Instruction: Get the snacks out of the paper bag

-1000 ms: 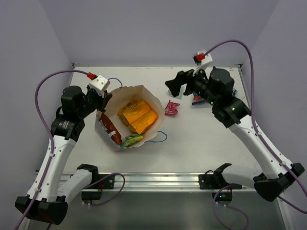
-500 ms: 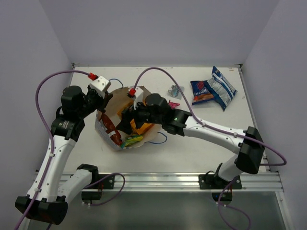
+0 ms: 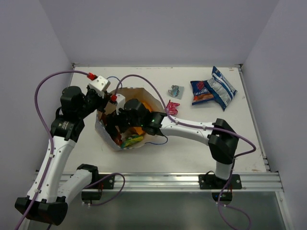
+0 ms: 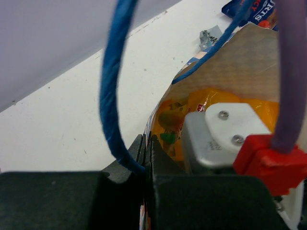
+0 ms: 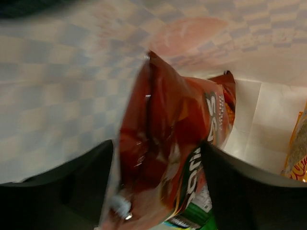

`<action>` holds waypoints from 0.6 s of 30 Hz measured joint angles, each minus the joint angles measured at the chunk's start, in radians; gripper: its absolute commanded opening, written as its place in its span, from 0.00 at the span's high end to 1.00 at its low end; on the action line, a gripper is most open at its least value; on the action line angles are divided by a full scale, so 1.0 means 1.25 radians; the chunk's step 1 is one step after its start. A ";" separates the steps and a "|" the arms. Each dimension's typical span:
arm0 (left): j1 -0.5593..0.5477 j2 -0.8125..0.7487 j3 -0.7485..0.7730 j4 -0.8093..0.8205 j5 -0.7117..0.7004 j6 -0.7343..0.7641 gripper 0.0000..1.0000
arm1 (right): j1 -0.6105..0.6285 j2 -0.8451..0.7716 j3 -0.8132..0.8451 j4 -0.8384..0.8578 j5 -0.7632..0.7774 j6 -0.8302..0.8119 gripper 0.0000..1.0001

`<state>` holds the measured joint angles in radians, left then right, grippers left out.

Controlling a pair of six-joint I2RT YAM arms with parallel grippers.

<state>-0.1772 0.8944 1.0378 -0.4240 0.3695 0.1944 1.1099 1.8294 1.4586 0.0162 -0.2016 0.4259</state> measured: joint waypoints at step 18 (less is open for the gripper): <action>0.000 -0.014 -0.002 0.001 -0.030 -0.001 1.00 | -0.003 -0.202 0.005 -0.152 0.069 -0.094 1.00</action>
<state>-0.1772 0.8764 1.0359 -0.4232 0.3321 0.1936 1.1057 1.5768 1.4647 -0.1738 -0.1150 0.3088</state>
